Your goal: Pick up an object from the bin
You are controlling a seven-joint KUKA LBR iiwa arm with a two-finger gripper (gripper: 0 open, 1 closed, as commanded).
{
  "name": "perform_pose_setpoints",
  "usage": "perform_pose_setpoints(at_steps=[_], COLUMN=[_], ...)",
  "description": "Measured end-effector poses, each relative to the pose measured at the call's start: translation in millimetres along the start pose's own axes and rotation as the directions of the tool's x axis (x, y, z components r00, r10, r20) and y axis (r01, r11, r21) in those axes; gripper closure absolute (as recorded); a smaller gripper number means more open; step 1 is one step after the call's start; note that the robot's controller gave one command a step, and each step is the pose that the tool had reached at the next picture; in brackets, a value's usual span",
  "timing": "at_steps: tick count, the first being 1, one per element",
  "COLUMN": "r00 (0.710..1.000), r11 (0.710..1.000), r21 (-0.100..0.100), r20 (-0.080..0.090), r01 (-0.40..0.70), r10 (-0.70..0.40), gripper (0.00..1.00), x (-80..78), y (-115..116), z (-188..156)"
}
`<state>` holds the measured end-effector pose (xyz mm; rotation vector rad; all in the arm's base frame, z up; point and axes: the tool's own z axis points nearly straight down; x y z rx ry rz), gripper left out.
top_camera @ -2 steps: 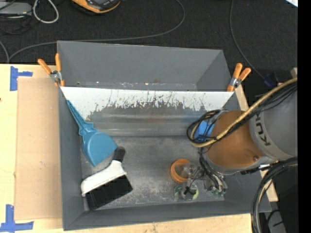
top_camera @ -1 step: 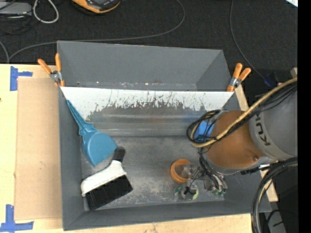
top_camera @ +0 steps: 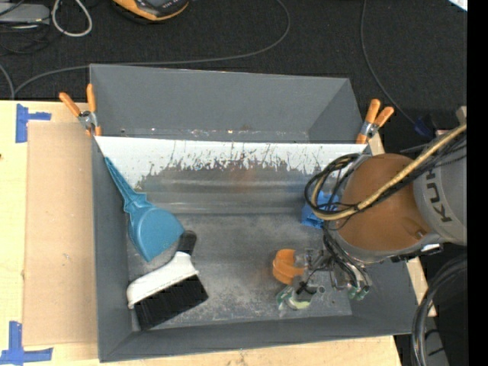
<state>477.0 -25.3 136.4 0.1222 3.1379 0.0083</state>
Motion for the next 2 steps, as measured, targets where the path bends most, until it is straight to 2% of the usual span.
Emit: perform_pose_setpoints(at_steps=[1, 2], r00=[1.000, 1.000], r11=[1.000, 1.000], r21=[0.000, 0.000], r20=[-0.009, -0.003], r01=[-0.007, -0.002], r10=[0.007, 0.002], gripper=[1.00, 1.00], x=[-1.1, -2.6], y=[4, 5], z=[-95, -121])
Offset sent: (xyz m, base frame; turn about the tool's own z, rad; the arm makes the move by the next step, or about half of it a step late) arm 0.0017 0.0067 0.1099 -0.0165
